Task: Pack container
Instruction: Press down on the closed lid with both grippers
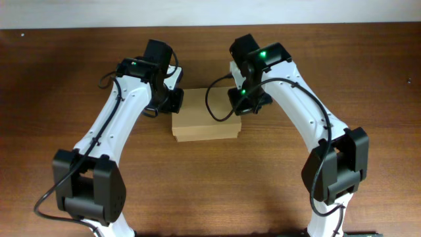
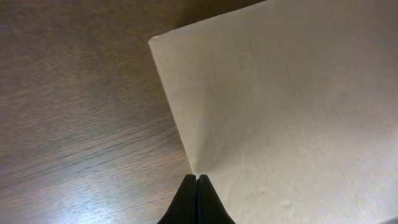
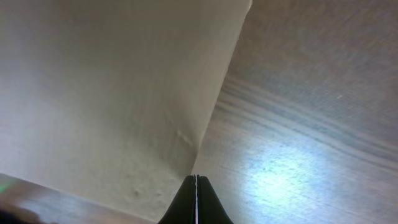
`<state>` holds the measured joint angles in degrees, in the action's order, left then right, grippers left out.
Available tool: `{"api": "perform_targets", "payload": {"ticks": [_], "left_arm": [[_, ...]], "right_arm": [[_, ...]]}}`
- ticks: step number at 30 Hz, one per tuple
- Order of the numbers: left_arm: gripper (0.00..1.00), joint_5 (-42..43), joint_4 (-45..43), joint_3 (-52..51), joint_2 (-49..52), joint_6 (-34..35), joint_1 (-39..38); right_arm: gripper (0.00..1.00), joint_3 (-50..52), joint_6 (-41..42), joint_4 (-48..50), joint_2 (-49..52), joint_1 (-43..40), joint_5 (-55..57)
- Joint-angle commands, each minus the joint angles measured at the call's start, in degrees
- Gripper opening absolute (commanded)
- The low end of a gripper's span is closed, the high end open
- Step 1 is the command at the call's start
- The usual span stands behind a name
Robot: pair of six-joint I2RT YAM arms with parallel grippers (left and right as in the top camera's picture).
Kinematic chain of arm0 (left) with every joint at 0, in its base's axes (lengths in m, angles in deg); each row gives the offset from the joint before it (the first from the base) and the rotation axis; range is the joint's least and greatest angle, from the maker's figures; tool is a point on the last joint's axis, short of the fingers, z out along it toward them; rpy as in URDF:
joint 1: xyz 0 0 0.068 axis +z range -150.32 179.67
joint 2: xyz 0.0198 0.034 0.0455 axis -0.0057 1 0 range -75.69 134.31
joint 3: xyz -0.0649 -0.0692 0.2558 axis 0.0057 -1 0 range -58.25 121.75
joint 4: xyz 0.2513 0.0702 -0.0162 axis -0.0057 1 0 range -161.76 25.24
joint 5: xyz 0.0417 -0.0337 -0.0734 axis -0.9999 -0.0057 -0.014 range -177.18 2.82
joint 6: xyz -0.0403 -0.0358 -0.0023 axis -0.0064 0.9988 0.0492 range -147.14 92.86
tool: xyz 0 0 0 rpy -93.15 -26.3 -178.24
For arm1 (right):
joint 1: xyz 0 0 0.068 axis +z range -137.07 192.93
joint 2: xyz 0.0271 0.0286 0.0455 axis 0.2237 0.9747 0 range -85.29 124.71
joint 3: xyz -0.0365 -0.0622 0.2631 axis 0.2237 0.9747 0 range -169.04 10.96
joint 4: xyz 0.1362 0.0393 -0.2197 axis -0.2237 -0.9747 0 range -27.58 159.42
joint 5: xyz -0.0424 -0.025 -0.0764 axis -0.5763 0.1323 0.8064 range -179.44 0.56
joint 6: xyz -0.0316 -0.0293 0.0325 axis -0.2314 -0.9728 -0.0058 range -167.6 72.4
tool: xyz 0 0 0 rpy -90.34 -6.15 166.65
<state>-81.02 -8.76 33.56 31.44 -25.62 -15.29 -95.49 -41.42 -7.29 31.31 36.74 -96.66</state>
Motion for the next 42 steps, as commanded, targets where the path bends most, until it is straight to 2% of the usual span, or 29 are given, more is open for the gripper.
{"api": "perform_targets", "payload": {"ticks": [1,22,34,42], "left_arm": [[0.01,1.60,-0.42,0.15,1.18,-0.07,-0.24],[0.02,1.55,-0.92,0.15,1.66,-0.07,-3.28],[0.01,1.55,-1.66,0.13,8.44,-0.02,-3.91],[0.02,1.05,-1.68,0.79,9.20,-0.04,-3.89]], "right_arm": [[0.04,0.98,0.00,0.26,-0.72,0.15,-1.64],[0.04,0.94,-1.95,0.98,-0.72,0.26,-4.96],[0.04,9.03,-1.88,7.45,-0.70,0.26,-4.81],[0.04,8.07,-1.88,9.01,-1.27,0.09,-0.98]]}}
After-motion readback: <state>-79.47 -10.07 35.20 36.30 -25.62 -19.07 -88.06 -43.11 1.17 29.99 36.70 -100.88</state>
